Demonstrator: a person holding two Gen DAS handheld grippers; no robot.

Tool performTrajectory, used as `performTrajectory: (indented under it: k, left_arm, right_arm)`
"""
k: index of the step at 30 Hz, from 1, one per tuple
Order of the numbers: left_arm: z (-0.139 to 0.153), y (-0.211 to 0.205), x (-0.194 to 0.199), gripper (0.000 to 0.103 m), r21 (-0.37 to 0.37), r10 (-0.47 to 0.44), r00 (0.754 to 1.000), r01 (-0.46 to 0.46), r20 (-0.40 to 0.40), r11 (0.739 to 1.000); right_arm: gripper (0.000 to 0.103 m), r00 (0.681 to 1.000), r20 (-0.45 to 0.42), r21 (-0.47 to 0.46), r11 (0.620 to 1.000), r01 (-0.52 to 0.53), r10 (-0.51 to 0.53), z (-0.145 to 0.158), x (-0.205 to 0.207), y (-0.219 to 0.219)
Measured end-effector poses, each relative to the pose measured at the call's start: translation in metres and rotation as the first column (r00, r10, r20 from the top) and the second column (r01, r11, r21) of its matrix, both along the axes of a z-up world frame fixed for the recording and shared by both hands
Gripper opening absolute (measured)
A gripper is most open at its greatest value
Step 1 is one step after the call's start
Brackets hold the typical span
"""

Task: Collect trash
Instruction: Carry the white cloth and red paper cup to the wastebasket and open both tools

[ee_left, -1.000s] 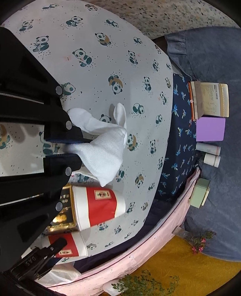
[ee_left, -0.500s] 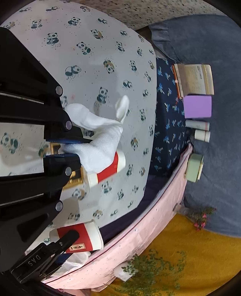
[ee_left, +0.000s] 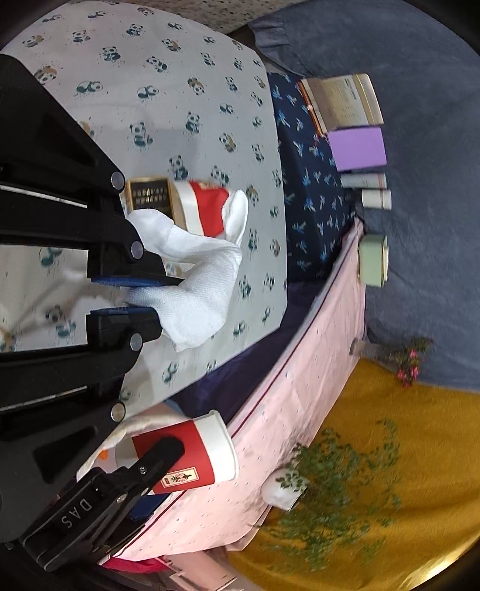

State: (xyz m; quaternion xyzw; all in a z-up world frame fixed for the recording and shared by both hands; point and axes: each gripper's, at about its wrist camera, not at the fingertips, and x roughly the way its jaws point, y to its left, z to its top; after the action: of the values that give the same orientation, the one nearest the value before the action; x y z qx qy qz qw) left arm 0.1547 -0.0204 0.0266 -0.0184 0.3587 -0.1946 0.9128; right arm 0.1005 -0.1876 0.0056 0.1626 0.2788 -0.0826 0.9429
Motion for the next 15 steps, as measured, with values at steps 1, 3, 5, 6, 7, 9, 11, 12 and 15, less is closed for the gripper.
performTrajectory:
  k: [1, 3, 5, 6, 7, 9, 11, 12, 15]
  left_arm:
    - [0.001, -0.006, -0.004, 0.008, 0.002, -0.011, 1.0, 0.011, 0.002, 1.0]
    - [0.003, -0.021, -0.012, 0.008, 0.006, -0.042, 0.999, 0.042, 0.006, 0.999]
    - [0.005, -0.034, -0.019, 0.008, 0.012, -0.067, 0.998, 0.067, 0.01, 0.998]
    - [0.005, -0.04, -0.022, 0.008, 0.014, -0.081, 0.997, 0.081, 0.011, 0.997]
    - [0.005, -0.048, -0.026, 0.008, 0.017, -0.097, 0.995, 0.096, 0.012, 0.995]
    - [0.006, -0.061, -0.032, 0.008, 0.021, -0.125, 0.992, 0.124, 0.011, 0.992]
    - [0.005, -0.076, -0.037, 0.008, 0.027, -0.156, 0.988, 0.156, 0.012, 0.987]
    - [0.005, -0.081, -0.038, 0.008, 0.029, -0.166, 0.986, 0.166, 0.012, 0.986]
    - [0.004, -0.102, -0.044, 0.008, 0.037, -0.205, 0.979, 0.205, 0.011, 0.978]
  right_arm:
    - [0.067, 1.0, 0.004, 0.001, 1.0, 0.01, -0.01, 0.001, -0.004, -0.005]
    - [0.067, 0.999, 0.014, 0.003, 0.999, 0.035, -0.035, 0.004, -0.016, -0.018]
    - [0.067, 0.998, 0.021, 0.006, 0.998, 0.06, -0.06, 0.006, -0.027, -0.03]
    - [0.067, 0.997, 0.023, 0.008, 0.997, 0.071, -0.071, 0.007, -0.032, -0.036]
    - [0.067, 0.996, 0.025, 0.011, 0.996, 0.084, -0.084, 0.008, -0.037, -0.042]
    - [0.067, 0.994, 0.028, 0.014, 0.994, 0.106, -0.106, 0.008, -0.046, -0.052]
    - [0.067, 0.991, 0.032, 0.019, 0.991, 0.132, -0.132, 0.007, -0.056, -0.065]
    - [0.067, 0.989, 0.033, 0.021, 0.99, 0.141, -0.142, 0.008, -0.06, -0.068]
    - [0.067, 0.984, 0.032, 0.026, 0.984, 0.175, -0.176, 0.005, -0.071, -0.083]
